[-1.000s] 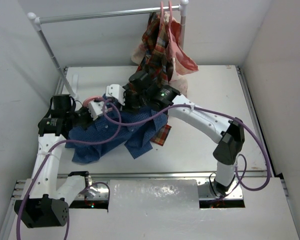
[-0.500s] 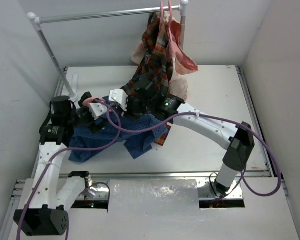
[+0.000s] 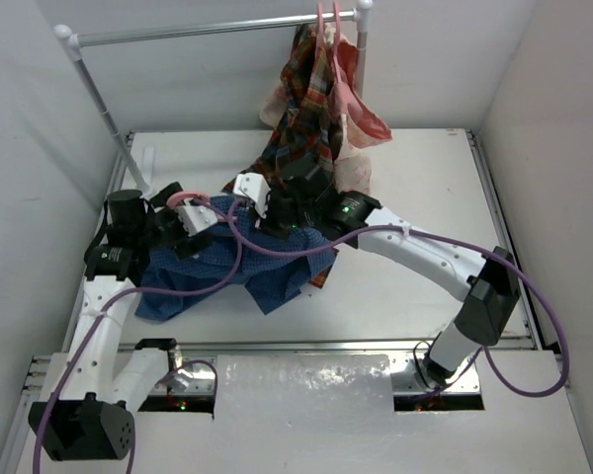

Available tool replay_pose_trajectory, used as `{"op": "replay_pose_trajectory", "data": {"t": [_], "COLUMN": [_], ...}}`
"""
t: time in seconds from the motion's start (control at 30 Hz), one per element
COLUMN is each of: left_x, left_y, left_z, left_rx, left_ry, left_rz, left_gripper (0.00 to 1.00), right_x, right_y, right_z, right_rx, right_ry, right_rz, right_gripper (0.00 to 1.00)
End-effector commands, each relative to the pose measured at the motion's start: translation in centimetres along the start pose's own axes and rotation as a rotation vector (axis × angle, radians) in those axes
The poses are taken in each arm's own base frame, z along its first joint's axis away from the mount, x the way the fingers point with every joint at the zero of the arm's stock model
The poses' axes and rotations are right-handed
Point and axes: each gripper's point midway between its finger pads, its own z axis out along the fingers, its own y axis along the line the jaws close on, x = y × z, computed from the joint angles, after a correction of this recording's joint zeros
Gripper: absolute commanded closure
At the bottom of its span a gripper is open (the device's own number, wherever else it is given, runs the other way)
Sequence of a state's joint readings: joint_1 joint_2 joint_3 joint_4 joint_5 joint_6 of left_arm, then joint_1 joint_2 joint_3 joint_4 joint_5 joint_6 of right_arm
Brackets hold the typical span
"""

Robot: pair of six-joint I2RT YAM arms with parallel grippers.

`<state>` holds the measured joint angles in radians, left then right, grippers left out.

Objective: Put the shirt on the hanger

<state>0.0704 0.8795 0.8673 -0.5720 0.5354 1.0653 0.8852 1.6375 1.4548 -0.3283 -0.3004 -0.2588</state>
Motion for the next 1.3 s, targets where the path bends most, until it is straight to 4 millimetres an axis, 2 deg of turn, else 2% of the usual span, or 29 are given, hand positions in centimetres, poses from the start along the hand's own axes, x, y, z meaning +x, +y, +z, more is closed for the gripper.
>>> {"op": "replay_pose_trajectory", "data": {"t": [0.0,0.13,0.23,0.4,0.53,0.67,0.8,0.97,1.1,1.2,1.27], "left_x": [-0.6,-0.9,0.4,4.0,4.3,4.6,6.1,7.6,6.7,4.0,2.3], "left_y": [1.8,1.7,1.2,0.8,0.6,-0.9,-1.2,-1.5,-1.1,1.0,1.6], "left_z": [-1.1,-0.8,-0.1,0.3,-0.1,0.3,0.6,0.8,1.1,1.2,1.3], "left_rx": [-0.083,-0.021,0.053,0.102,0.157,0.269,0.292,0.278,0.217,0.081,0.039], "left_ry": [-0.013,0.002,0.062,0.208,0.240,0.234,0.292,0.342,0.289,0.201,0.133], "left_rz": [0.106,0.109,0.110,0.264,0.335,0.369,0.364,0.367,0.346,0.253,0.195], "left_gripper": [0.08,0.07,0.07,0.07,0.07,0.07,0.07,0.07,0.06,0.03,0.02], "right_x": [1.0,0.6,0.4,0.1,0.4,1.0,1.7,1.2,2.1,2.8,3.2], "right_y": [-2.5,-1.8,-1.2,-2.1,-3.0,-2.7,-2.6,-3.2,-4.5,-5.8,-6.1], "right_z": [-0.7,0.7,1.2,1.4,1.7,2.3,2.4,1.7,0.9,0.4,0.0], "right_rx": [0.075,0.002,-0.045,-0.004,0.033,0.011,0.010,0.049,0.100,0.164,0.193], "right_ry": [0.045,0.024,0.016,0.010,0.032,0.040,0.052,0.039,0.041,0.033,0.029], "right_rz": [0.065,0.062,0.062,0.074,0.057,0.036,0.043,0.041,0.099,0.145,0.180], "right_gripper": [1.00,1.00,1.00,1.00,1.00,1.00,1.00,1.00,1.00,1.00,1.00]}}
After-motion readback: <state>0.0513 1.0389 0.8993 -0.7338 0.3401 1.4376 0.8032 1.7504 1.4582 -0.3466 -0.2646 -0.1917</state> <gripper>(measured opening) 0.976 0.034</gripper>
